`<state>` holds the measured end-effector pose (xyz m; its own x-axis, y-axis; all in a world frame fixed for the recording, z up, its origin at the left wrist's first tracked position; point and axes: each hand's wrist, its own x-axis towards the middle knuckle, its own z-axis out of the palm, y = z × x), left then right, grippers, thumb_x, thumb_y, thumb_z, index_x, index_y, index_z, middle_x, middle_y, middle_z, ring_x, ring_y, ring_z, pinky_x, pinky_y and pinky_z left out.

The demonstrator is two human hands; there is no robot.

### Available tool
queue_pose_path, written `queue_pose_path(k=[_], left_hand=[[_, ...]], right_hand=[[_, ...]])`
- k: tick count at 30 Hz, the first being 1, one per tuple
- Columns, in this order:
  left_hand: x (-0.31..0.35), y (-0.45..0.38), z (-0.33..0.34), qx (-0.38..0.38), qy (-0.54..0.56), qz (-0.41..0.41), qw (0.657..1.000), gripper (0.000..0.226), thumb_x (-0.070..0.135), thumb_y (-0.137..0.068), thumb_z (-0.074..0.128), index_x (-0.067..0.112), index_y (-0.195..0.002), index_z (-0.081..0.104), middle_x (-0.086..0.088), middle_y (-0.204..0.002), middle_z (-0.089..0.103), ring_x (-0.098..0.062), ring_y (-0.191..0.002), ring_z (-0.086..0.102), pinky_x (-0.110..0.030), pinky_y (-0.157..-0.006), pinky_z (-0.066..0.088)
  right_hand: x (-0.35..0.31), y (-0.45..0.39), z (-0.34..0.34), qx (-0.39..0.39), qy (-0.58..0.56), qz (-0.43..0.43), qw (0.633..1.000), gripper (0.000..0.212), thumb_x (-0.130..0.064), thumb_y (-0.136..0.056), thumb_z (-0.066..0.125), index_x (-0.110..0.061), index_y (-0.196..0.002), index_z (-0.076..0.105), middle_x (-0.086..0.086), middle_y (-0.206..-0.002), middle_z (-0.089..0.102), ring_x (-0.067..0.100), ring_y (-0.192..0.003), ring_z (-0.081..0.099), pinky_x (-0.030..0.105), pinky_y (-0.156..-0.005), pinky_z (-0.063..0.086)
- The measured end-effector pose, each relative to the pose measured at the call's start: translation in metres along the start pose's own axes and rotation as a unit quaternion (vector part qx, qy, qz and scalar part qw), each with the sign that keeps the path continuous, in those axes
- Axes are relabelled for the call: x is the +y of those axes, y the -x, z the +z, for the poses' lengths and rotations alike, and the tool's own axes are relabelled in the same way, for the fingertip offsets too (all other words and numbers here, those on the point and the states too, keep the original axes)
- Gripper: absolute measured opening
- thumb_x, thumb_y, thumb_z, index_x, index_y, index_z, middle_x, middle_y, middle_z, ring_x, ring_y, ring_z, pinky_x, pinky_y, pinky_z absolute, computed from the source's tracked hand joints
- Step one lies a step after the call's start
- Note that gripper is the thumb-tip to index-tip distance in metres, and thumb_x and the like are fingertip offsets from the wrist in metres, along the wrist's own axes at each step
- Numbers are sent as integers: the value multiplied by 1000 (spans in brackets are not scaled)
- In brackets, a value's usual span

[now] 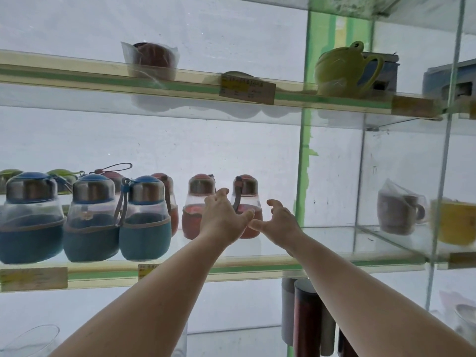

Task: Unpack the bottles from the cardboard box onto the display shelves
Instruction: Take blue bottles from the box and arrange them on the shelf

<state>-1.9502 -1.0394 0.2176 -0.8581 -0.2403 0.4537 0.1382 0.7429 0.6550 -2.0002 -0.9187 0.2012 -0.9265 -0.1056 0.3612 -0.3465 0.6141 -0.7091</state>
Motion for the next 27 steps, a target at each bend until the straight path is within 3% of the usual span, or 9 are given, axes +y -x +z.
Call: queue_pose_path(k=[8,13,19,21,24,27], left_hand=[[8,-43,21,-2,4,-16,1000,87,45,-81,67,16,-147,18,-13,-142,30,-30,-129,38,-42,-106,36],[8,-68,37,0,30,-25,999,92,38,-80,70,16,-148,13,-12,-141,32,-28,-130,37,-39,-107,35],[6,-85,48,-8,26,-71,997,95,35,-81,70,11,-147,7,-12,-140,41,-29,-127,44,-37,-102,40],[5,-87,52,-22,28,-96,995,90,36,-81,69,8,-144,12,-12,-133,49,-30,-120,51,-37,-98,43],[1,-89,59,-40,16,-116,992,87,39,-81,68,6,-142,16,-12,-123,56,-28,-112,57,-36,-96,46],[-6,-89,64,-48,3,-120,992,87,42,-80,69,6,-141,19,-11,-123,57,-27,-112,57,-33,-92,45]], right_hand=[[9,-39,3,-38,-14,8,999,93,-40,-79,72,-16,-150,16,9,-146,36,23,-131,40,29,-97,38],[17,-60,8,-76,-30,22,996,105,-41,-76,76,-17,-151,8,9,-146,33,23,-134,36,27,-94,37],[26,-75,12,-105,-51,29,993,108,-34,-74,78,-14,-151,5,7,-142,43,21,-128,45,22,-84,38],[26,-77,14,-114,-63,32,991,107,-33,-72,80,-13,-150,10,4,-136,49,19,-119,51,20,-78,40],[27,-81,18,-132,-60,31,989,81,-34,-71,80,-14,-134,35,1,-117,58,7,-79,51,15,-50,31],[30,-84,22,-139,-66,29,988,75,-31,-72,79,-14,-132,35,1,-114,58,3,-68,43,16,-46,29]])
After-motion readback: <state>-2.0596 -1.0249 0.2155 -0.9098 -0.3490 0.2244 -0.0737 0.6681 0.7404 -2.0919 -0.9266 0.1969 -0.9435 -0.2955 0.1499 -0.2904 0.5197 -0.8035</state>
